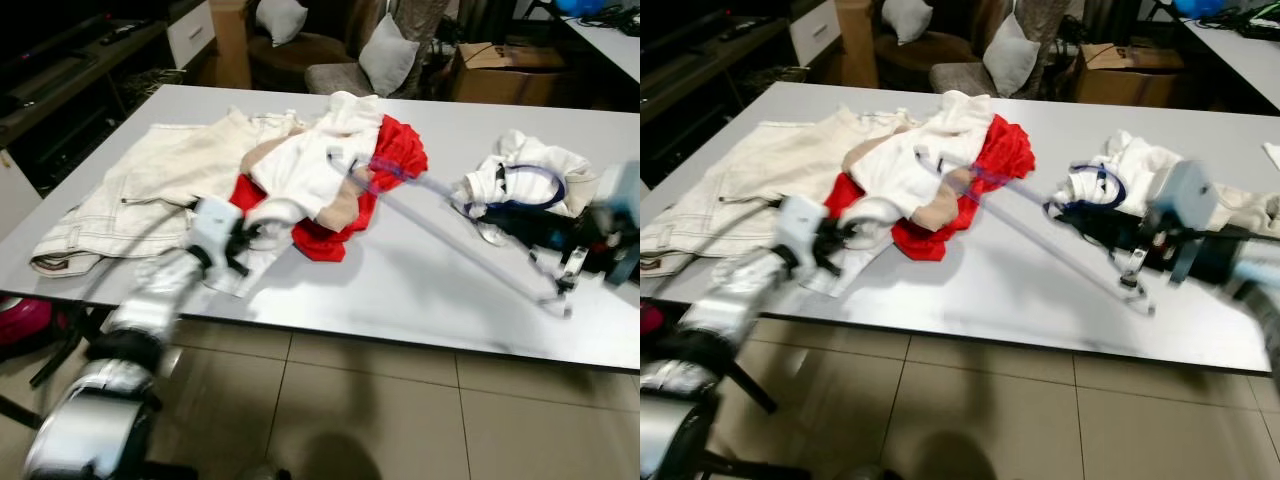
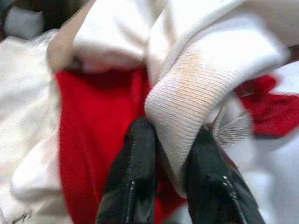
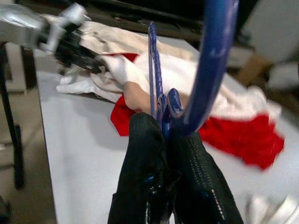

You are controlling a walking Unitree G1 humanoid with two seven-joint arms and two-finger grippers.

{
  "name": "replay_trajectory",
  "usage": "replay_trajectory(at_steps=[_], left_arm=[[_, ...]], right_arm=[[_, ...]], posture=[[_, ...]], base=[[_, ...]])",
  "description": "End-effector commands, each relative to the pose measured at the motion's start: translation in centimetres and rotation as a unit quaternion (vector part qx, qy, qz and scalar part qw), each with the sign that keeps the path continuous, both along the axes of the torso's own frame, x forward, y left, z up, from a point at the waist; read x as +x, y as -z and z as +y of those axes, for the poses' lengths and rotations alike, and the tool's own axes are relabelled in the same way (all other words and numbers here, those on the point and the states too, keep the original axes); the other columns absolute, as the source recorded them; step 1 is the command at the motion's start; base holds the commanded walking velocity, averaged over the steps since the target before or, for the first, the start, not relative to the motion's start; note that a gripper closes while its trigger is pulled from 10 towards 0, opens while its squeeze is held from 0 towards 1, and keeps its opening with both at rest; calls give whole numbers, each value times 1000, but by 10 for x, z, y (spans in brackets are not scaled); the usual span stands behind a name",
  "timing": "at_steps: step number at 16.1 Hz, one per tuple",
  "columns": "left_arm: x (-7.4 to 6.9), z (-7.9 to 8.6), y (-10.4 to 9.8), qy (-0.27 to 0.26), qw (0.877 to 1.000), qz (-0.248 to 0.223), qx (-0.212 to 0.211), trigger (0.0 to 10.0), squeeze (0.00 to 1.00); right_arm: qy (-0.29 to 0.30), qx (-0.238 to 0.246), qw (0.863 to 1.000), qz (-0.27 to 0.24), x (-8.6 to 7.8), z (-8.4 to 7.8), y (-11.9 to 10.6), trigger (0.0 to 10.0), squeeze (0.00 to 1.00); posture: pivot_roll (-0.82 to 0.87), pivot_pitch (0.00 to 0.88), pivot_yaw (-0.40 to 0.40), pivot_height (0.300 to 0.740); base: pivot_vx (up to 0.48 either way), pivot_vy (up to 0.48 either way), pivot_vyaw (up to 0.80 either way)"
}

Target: Hang hanger

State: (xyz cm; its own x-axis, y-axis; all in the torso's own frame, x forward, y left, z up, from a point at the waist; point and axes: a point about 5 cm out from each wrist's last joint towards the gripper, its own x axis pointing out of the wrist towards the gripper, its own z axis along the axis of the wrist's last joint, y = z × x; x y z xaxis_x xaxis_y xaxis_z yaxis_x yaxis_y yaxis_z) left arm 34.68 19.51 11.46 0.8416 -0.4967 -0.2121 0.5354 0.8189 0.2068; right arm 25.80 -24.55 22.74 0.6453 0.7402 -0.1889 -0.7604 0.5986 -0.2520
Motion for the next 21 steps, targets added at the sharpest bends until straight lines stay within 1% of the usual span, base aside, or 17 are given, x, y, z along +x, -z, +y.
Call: replay_trajectory(at_steps=[1, 3, 4, 6, 7, 8, 10, 11, 12, 13, 14, 16, 17, 18, 19, 20, 21], left_arm=[[-10, -2, -13, 50, 998, -12, -28, 10000, 1000], [-50, 0, -34, 167, 983, 0, -78, 10000, 1000], [-57, 0, -37, 183, 980, 7, -82, 10000, 1000], [-81, -8, -46, 231, 969, 40, -76, 10000, 1000], [-83, -14, -50, 234, 967, 34, -90, 10000, 1000], [-82, -25, -63, 218, 965, 2, -146, 10000, 1000], [-65, -41, -79, 105, 965, -62, -233, 10000, 1000], [-60, -44, -79, 62, 965, -75, -243, 10000, 1000], [-57, -49, -69, 27, 976, -70, -205, 10000, 0], [-58, -53, -60, -7, 979, -71, -190, 10000, 0], [-58, -54, -55, -24, 980, -68, -188, 10000, 0], [-60, -59, -45, -42, 983, -54, -172, 10000, 0], [-60, -60, -44, -43, 982, -51, -174, 10000, 0], [-60, -60, -42, -46, 984, -52, -161, 10000, 0], [-61, -59, -41, -50, 986, -60, -145, 10000, 0], [-62, -58, -42, -59, 985, -63, -149, 10000, 0], [-63, -58, -40, -65, 985, -62, -146, 10000, 0]], right_arm=[[24, 23, 999, 9, 1, 6, 0, 10000, 0], [57, 61, 996, 12, 3, 22, 12, 10000, 0], [66, 69, 995, 15, 3, 24, 15, 10000, 0], [165, 111, 979, 49, 4, 33, 34, 10000, 0], [182, 121, 975, 43, 3, 36, 35, 10000, 0], [202, 155, 967, 28, 2, 45, 35, 10000, 0], [265, 198, 944, 19, 6, 51, 40, 10000, 0], [297, 188, 936, 19, 9, 51, 46, 10000, 0], [321, 176, 930, 24, 11, 55, 51, 10000, 0], [328, 158, 931, 1, 10, 61, 49, 10000, 0], [337, 148, 930, -18, 10, 62, 48, 10000, 0], [337, 162, 927, -26, 10, 66, 47, 10000, 0], [341, 162, 925, -44, 10, 66, 44, 10000, 0], [342, 156, 925, -53, 11, 69, 45, 10000, 0], [356, 164, 918, -59, 11, 71, 44, 10000, 0], [363, 172, 914, -60, 11, 72, 43, 10000, 0], [358, 178, 915, -55, 7, 73, 44, 10000, 0]], posture=[[-77, 0, 40, 740], [-70, 0, 35, 740], [-66, 0, 30, 740], [-59, 0, 11, 740], [-62, 0, 13, 740], [-53, 0, 9, 740], [-50, 0, 2, 740], [-59, 0, -2, 740], [-80, 0, -6, 740], [-82, 0, -7, 740], [-75, 0, -11, 740], [-73, 0, -12, 740], [-74, 0, -15, 740], [-83, 0, -27, 740], [-80, 0, -27, 740], [-81, 0, -24, 740], [-72, 0, -21, 740]], base=[[0, 0, 0], [0, 0, 0], [0, 0, 0], [0, 0, 0], [0, 0, 0], [0, 0, 0], [0, 0, 0], [0, 0, 0], [0, 0, 0], [0, 0, 0], [0, 0, 0], [0, 0, -234], [0, 0, -681], [0, 0, -800], [0, 0, -800], [0, 0, -800], [0, 0, -800]])
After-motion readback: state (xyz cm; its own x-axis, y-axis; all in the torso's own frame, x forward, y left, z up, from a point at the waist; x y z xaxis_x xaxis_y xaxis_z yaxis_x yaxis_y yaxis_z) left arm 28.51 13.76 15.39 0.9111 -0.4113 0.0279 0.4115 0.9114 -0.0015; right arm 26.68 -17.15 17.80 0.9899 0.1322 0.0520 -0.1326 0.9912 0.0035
